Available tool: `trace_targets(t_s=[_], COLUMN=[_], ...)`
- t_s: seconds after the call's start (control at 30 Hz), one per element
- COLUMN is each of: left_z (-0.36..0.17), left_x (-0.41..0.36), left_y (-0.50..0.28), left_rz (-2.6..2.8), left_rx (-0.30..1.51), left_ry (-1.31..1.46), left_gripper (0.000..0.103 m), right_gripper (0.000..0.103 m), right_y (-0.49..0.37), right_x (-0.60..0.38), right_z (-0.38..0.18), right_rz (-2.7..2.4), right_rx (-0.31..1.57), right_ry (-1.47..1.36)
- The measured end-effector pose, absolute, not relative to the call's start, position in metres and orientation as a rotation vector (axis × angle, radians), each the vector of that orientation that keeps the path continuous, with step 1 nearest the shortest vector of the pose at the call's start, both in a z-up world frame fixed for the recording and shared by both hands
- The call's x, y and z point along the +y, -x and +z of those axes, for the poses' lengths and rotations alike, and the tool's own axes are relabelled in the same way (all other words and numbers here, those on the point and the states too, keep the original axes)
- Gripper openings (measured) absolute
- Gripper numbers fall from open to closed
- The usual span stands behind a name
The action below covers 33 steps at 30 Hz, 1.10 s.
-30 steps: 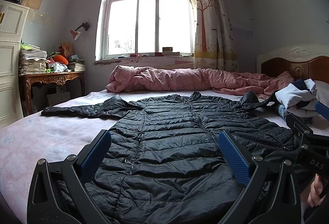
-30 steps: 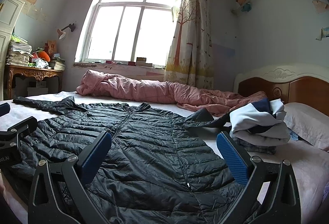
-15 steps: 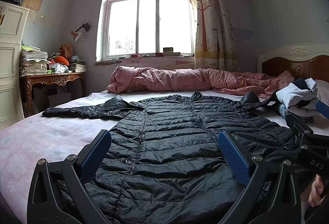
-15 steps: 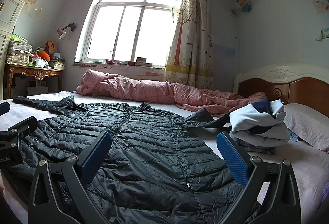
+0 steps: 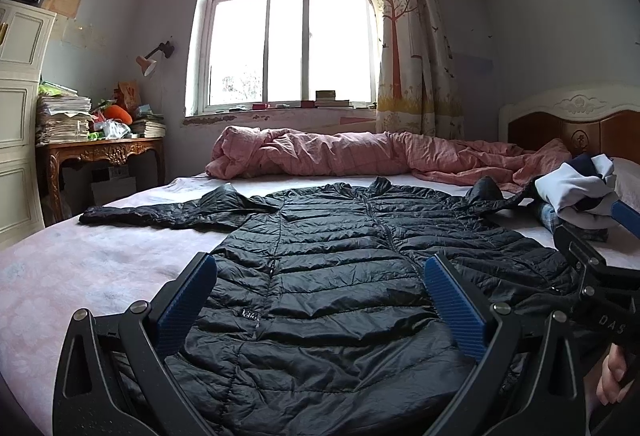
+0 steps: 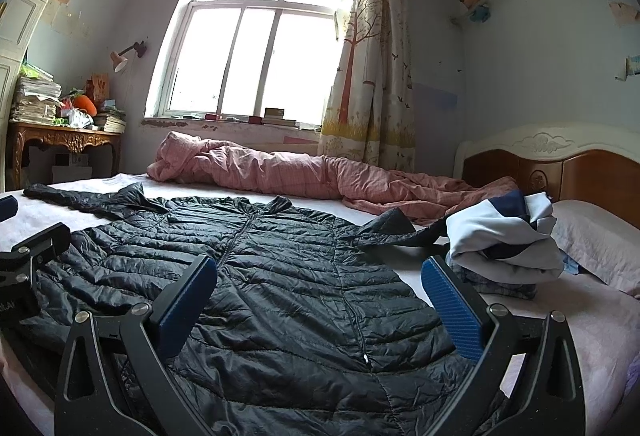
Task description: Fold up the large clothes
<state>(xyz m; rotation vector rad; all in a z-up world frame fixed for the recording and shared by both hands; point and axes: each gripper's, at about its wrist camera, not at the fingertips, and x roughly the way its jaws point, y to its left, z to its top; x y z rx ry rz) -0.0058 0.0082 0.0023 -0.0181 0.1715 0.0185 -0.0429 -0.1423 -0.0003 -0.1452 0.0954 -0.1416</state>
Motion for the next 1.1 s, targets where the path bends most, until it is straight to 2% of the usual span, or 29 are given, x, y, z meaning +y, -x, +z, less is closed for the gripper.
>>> trace_targets(t_s=[0.47, 0.67, 0.8, 1.1], left_z=[0.005, 0.009, 0.014, 0.026], left_x=[0.000, 0.017, 0.025, 0.021], left_y=[0.022, 0.047, 0.055, 0.082], left_rz=[0.001, 0.009, 0.004, 0.002], left_rx=[0.094, -0.022, -0.009, -0.039], left_ry=[-0.007, 0.079, 0.105, 0.057], left_gripper=[0.103, 0.103, 0.103, 0.103], right_gripper=[0.103, 0.103, 0.103, 0.103], right_y=[0.040, 0.048, 0.064, 0.086], right_x=[-0.135, -0.143, -0.152, -0.146], right_z=[0.002, 0.005, 0.010, 0.025], right_rz=[-0.154, -0.209, -0.171, -0.099], right_rx=[0.116, 0.093, 0.032, 0.063], right_ry=[0.170, 0.133, 0.089, 0.126])
